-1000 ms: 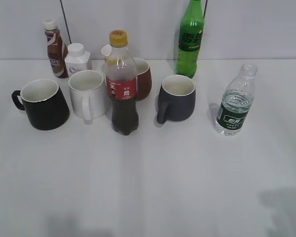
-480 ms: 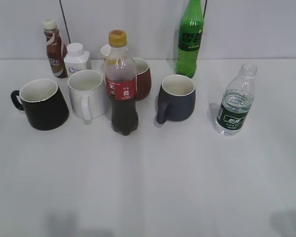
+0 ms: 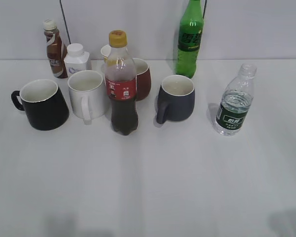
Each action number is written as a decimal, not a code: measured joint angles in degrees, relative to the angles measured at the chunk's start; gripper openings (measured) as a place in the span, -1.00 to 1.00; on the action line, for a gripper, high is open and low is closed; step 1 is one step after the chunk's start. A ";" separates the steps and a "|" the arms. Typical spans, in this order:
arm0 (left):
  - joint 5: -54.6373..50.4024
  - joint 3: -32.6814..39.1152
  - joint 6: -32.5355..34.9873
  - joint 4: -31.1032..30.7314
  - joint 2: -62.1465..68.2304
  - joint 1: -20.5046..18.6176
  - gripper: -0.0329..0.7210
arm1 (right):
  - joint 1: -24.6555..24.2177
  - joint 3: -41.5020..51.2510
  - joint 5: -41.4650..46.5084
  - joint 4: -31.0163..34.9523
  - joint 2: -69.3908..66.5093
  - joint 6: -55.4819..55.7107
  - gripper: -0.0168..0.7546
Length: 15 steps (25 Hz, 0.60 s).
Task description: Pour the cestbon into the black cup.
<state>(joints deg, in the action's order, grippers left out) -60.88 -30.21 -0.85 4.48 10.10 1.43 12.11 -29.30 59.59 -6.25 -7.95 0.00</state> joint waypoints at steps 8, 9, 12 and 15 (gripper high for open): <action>0.07 0.06 0.00 -0.01 -10.40 -0.30 -0.14 | -3.98 -0.07 -0.06 0.12 8.44 0.00 0.58; 0.00 0.11 0.00 -0.09 -10.45 -0.30 -0.14 | -4.06 -0.07 -0.06 0.12 8.44 0.00 0.58; 0.05 0.12 0.00 -0.03 -10.45 -0.32 -0.14 | -4.10 -0.01 -0.11 0.12 8.45 0.00 0.58; 0.05 0.17 0.01 -0.03 -10.45 -0.32 -0.15 | -4.10 -0.01 -0.11 0.12 8.50 0.00 0.58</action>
<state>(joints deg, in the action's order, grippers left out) -60.83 -30.03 -0.84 4.44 -0.35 1.10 8.01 -29.32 59.48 -6.13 0.54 0.00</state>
